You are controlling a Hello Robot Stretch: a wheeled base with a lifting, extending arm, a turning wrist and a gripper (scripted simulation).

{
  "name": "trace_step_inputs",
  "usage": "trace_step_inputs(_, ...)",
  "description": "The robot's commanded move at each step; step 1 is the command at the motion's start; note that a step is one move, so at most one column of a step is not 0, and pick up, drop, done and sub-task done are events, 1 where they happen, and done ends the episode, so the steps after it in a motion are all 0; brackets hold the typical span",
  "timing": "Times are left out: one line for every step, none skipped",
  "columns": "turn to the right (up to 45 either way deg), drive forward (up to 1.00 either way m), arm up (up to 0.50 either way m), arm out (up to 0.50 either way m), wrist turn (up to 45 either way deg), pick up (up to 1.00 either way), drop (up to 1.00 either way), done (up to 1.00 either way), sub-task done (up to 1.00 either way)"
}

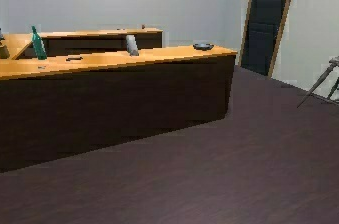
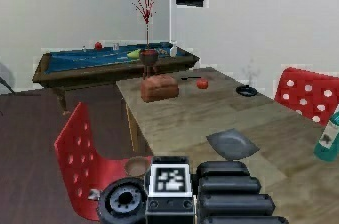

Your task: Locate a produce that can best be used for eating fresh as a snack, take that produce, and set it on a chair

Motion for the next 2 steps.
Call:
trace_step_inputs(0.0, 0.0, 0.0, 0.48, 0.0, 0.0, 0.0, 0.0, 0.0)
trace_step_inputs(0.0, 0.0, 0.0, 0.0, 45.0, 0.0, 0.0, 0.0, 0.0)
